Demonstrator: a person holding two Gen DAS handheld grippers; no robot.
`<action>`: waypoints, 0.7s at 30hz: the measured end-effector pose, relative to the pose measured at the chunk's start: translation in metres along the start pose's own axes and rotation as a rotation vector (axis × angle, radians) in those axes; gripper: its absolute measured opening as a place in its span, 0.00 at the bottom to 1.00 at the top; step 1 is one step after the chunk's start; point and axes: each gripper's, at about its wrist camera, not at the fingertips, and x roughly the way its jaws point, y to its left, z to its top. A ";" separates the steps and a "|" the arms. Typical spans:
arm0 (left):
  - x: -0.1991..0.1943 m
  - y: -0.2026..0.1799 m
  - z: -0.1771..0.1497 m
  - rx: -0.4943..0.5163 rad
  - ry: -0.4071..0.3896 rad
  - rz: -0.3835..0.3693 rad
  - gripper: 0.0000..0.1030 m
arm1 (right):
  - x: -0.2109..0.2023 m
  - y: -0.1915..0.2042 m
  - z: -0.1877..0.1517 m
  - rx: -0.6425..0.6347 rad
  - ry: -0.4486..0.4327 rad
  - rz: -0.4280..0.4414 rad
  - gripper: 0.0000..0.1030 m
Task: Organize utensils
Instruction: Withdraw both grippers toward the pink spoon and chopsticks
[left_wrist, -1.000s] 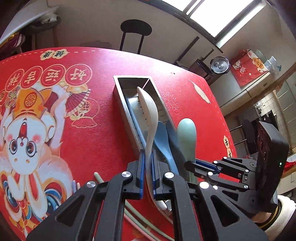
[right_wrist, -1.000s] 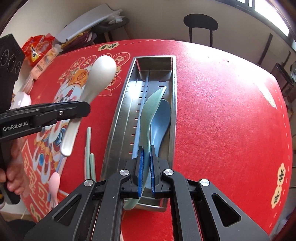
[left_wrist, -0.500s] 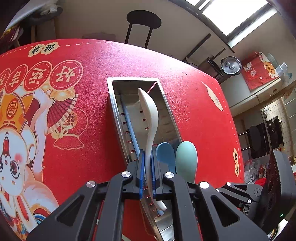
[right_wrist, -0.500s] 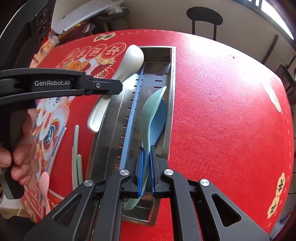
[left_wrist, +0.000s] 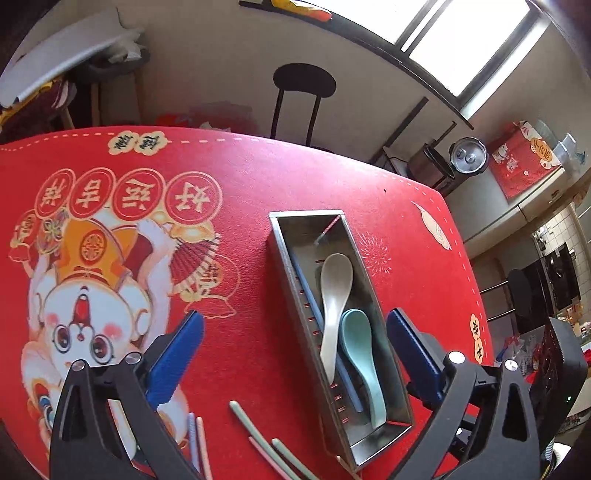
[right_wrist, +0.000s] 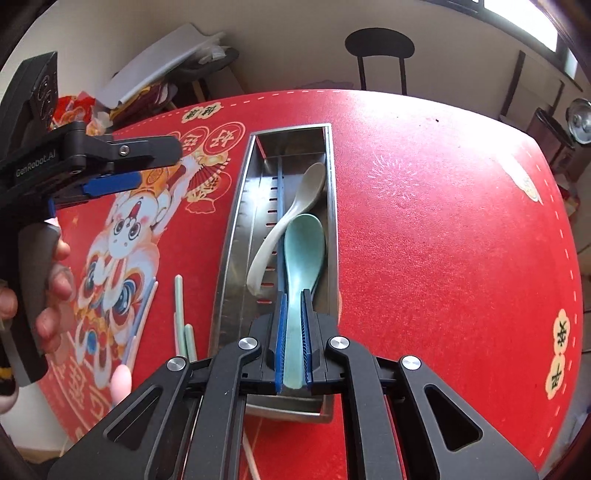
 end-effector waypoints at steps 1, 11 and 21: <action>-0.008 0.004 -0.002 0.007 -0.007 0.019 0.94 | -0.004 0.001 -0.003 0.008 -0.004 0.000 0.13; -0.072 0.052 -0.081 0.085 -0.011 0.206 0.94 | -0.026 0.027 -0.059 0.037 -0.040 0.064 0.61; -0.071 0.101 -0.197 0.041 0.155 0.263 0.94 | -0.003 0.051 -0.124 0.036 0.059 0.086 0.61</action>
